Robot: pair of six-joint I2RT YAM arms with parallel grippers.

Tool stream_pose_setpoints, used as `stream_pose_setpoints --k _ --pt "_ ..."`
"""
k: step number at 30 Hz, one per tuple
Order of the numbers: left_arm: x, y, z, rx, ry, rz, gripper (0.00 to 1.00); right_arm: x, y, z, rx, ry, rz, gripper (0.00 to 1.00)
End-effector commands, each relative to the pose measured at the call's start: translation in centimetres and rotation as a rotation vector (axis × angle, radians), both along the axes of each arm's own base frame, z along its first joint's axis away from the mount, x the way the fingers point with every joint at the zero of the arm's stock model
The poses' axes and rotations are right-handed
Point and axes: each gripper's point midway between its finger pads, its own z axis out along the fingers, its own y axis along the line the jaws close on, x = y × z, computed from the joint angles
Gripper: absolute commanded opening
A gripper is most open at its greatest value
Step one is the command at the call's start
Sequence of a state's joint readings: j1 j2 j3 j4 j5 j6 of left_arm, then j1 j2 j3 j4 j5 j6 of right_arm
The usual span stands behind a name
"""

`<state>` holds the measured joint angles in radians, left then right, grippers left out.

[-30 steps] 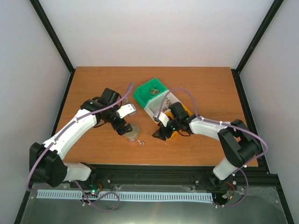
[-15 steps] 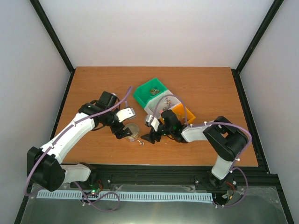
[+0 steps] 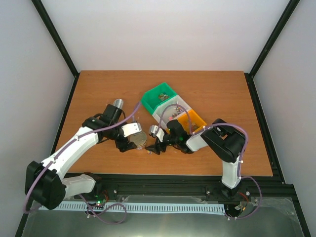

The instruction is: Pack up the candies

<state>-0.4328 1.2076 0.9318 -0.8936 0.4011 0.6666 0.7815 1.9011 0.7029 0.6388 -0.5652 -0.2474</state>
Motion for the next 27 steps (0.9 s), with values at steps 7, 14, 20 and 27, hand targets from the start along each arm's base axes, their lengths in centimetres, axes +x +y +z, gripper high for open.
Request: stream_pose_setpoints --k 7,14,20,27 --pt "-0.6 -0.2 -0.6 -0.038 -0.135 -0.123 0.71 -0.2 3.3 1.4 0.105 -0.065 0.088 0.86" --pt "-0.5 -0.5 -1.4 -0.044 -0.181 -0.178 0.66 0.0 3.6 0.5 0.103 -0.058 0.085 0.85" --pt "0.4 -1.0 -2.3 -0.013 -0.266 -0.225 0.57 0.4 3.9 0.3 0.109 -0.070 0.079 0.85" --pt "0.7 -2.0 -3.4 0.007 -0.324 -0.267 0.50 0.4 4.6 0.5 0.127 -0.084 0.091 0.86"
